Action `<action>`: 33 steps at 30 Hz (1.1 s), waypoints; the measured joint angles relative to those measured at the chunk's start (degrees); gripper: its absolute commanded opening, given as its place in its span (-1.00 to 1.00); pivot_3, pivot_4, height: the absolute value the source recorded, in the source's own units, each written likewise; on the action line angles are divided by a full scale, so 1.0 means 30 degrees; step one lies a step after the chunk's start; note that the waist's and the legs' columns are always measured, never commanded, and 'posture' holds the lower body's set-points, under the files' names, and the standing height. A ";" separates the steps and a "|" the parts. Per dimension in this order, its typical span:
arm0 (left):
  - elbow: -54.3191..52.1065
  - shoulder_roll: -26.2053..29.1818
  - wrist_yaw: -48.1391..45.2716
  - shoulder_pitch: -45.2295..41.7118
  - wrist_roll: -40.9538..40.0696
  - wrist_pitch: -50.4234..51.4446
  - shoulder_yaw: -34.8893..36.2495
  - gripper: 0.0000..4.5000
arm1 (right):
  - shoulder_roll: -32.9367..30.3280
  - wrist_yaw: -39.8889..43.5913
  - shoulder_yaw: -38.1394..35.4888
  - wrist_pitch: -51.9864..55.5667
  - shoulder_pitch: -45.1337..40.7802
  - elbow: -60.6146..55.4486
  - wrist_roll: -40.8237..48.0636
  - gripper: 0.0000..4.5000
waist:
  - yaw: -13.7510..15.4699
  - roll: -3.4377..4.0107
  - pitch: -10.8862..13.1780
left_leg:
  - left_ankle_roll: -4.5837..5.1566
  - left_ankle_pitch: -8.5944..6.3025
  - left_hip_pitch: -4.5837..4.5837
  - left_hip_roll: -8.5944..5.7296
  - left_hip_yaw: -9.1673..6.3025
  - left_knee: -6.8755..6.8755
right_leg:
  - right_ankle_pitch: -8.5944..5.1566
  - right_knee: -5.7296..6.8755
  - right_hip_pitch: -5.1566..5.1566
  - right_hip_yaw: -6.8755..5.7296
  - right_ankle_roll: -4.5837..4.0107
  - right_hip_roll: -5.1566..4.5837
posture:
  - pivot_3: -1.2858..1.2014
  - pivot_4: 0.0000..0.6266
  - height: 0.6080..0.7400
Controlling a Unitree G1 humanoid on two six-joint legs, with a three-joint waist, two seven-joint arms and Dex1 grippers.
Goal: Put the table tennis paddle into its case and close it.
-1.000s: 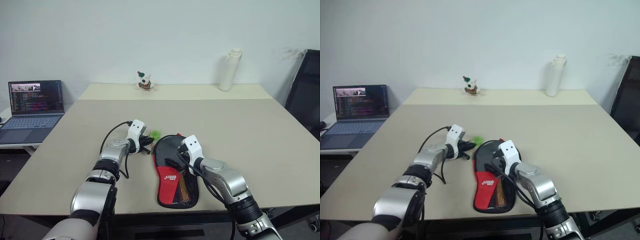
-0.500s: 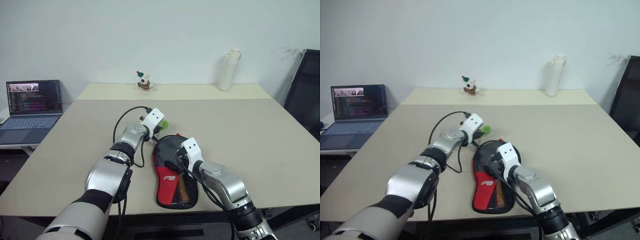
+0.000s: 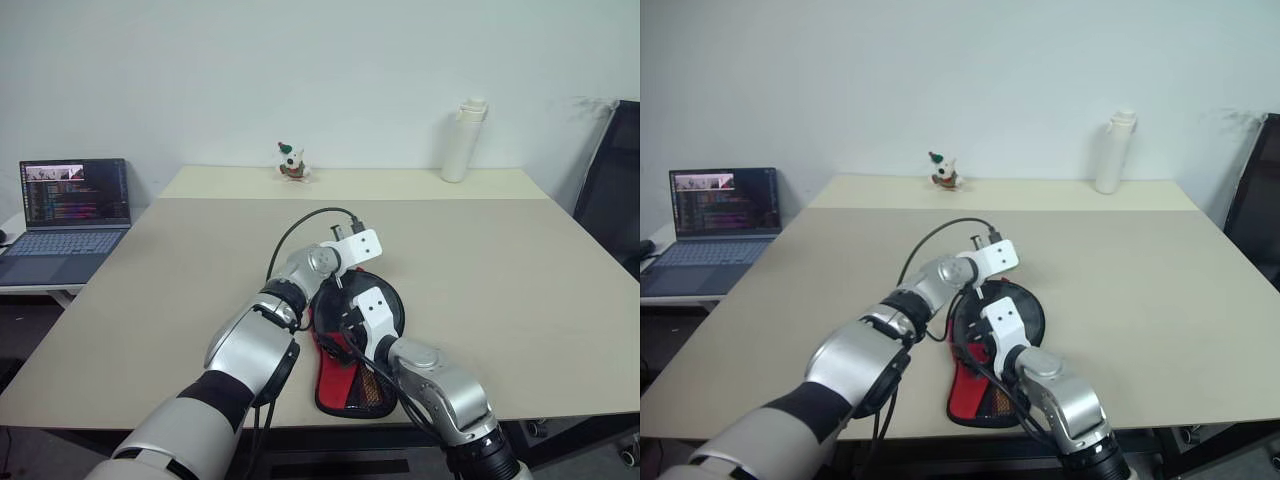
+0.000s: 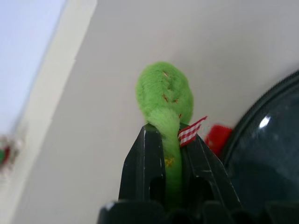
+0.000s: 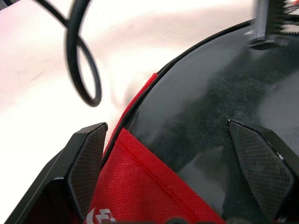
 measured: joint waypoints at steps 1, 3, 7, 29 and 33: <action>0.0012 -0.0217 0.0128 -0.0109 0.0221 -0.0230 -0.0117 -0.98 | 0.0042 -0.0038 0.0005 0.0014 0.0069 -0.0076 0.0000 1.00 | 0.0004 0.0000 0.0000 | 0.0000 0.0000 -0.0003 0.0000 0.0001 -0.0006 | 0.0000 -0.0014 0.0000 0.0000 0.0000 0.0000 | 0.03 -0.52 1.00; 0.0018 -0.0654 0.0464 -0.0342 0.0652 -0.0761 -0.0462 -0.98 | 0.0152 -0.0123 0.0012 0.0038 0.0203 -0.0199 0.0002 1.00 | 0.0005 0.0000 0.0000 | 0.0002 -0.0001 -0.0006 0.0001 0.0001 -0.0019 | 0.0001 -0.0042 0.0001 -0.0002 0.0001 0.0001 | 0.03 -0.52 1.00; 0.0018 -0.1560 0.0762 -0.0739 0.1040 -0.1539 -0.0767 -0.98 | 0.0295 -0.0181 0.0014 0.0038 0.0270 -0.0227 0.0002 1.00 | -0.0041 -0.0001 -0.0001 | 0.0005 -0.0004 -0.0006 0.0003 0.0004 -0.0039 | 0.0001 -0.0070 0.0003 -0.0004 0.0001 0.0010 | 0.03 -0.52 1.00; -0.0084 -0.1611 -0.2503 -0.0667 -0.1474 -0.2001 0.1801 0.51 | 0.0197 0.0316 0.0110 0.0033 -0.0368 0.0546 0.0052 1.00 | -0.0256 0.0003 -0.0030 | 0.0006 -0.0004 0.0031 0.0007 0.0015 -0.0033 | 0.0003 -0.0038 0.0011 0.0007 -0.0002 0.0048 | 0.03 -0.52 1.00; -0.0266 -0.0480 -0.2742 -0.0679 -0.2991 -0.1398 0.3506 0.51 | -0.0088 0.0479 -0.0125 0.0366 -0.0493 0.0319 0.0275 1.00 | -0.0230 0.0005 -0.0033 | 0.0005 -0.0003 0.0025 0.0016 0.0006 -0.0033 | 0.0003 -0.0035 0.0010 0.0002 -0.0002 0.0043 | 0.03 -0.52 1.00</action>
